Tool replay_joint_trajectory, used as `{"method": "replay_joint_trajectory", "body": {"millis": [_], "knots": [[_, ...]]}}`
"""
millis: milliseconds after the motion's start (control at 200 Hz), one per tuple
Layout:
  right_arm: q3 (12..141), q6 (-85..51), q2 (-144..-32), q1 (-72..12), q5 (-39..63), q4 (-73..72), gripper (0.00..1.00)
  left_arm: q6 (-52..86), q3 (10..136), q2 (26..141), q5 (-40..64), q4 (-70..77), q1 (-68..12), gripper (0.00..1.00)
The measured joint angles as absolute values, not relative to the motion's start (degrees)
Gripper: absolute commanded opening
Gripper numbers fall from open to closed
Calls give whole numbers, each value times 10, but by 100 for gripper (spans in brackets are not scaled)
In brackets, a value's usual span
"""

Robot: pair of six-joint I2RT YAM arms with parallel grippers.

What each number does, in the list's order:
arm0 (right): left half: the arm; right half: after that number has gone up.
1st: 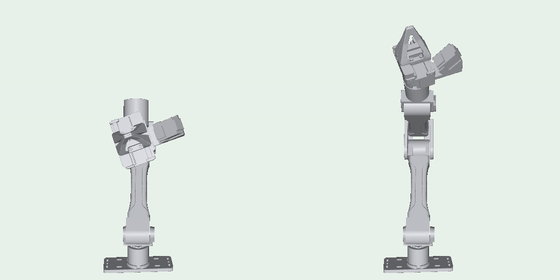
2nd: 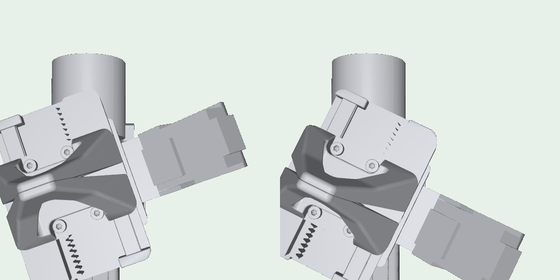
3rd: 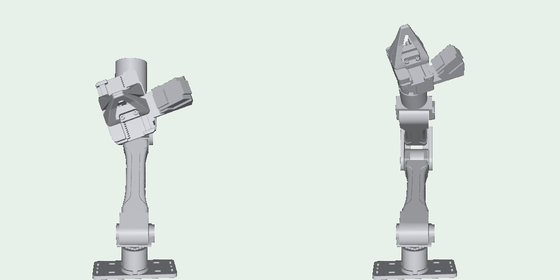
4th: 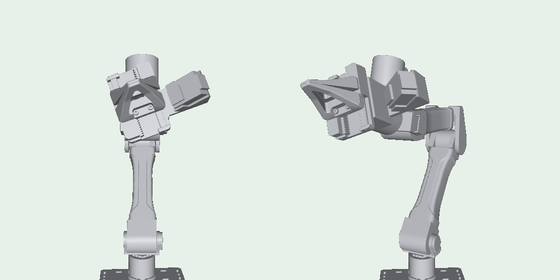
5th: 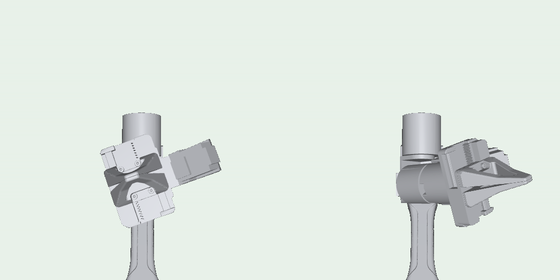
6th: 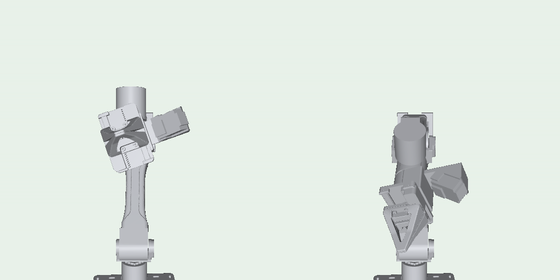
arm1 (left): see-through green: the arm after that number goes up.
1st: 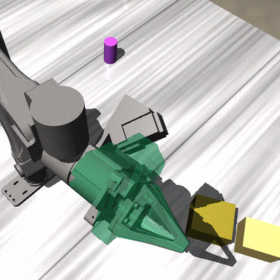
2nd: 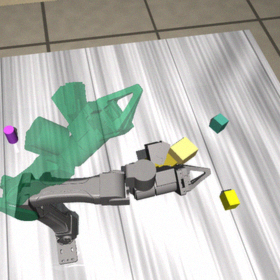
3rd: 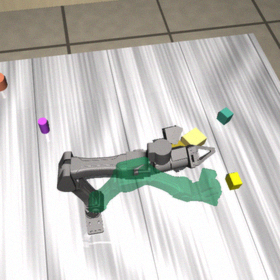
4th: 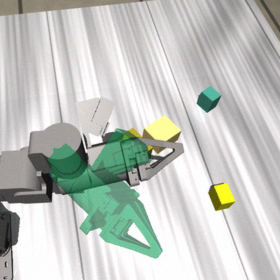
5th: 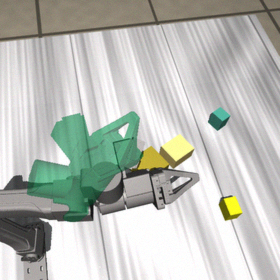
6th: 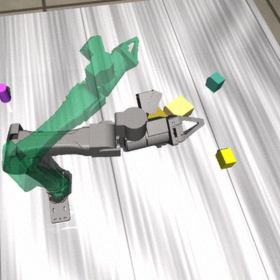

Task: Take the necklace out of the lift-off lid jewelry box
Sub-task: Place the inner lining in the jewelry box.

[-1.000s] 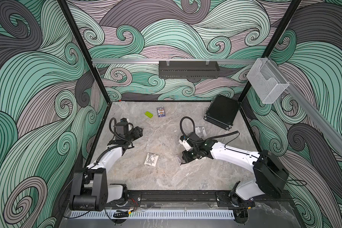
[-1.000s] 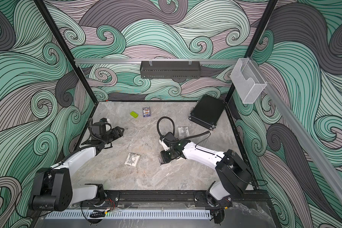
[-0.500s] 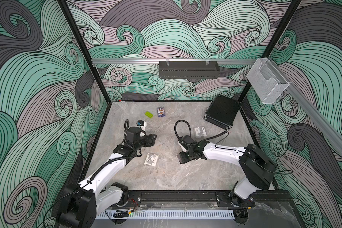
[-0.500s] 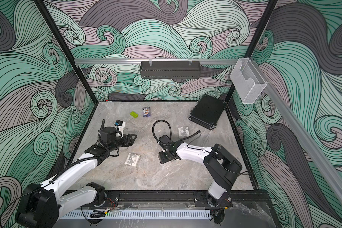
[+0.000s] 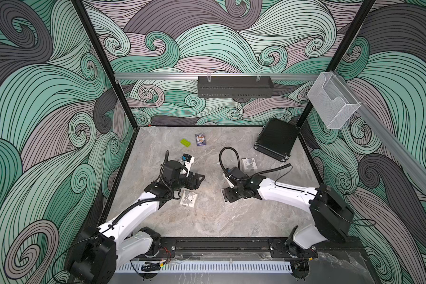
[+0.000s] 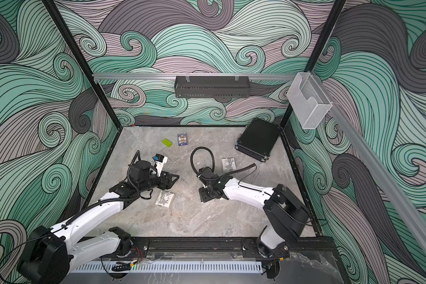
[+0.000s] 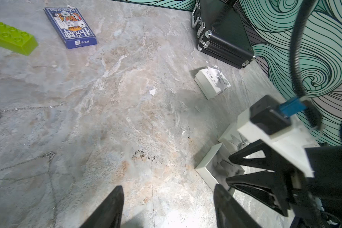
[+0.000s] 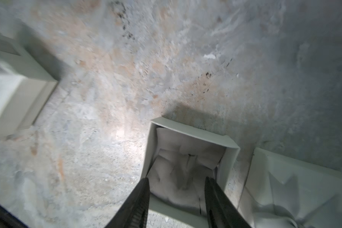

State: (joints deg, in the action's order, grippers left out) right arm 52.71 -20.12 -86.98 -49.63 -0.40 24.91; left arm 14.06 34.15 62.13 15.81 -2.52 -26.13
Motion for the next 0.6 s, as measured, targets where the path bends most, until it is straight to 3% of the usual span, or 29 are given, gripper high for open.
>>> {"method": "replay_joint_trajectory", "body": {"millis": [170, 270, 360, 600], "knots": [[542, -195, -797, -480, -5, 283, 55, 119, 350, 655, 175, -23, -289, 71], [532, -196, -769, -440, -12, 297, 61, 93, 367, 678, 200, -30, -319, 71], [510, -195, -757, -392, -12, 305, 67, 68, 392, 702, 215, -37, -348, 71], [465, -189, -757, -329, -13, 329, 70, 19, 449, 781, 220, -46, -409, 70]]}}
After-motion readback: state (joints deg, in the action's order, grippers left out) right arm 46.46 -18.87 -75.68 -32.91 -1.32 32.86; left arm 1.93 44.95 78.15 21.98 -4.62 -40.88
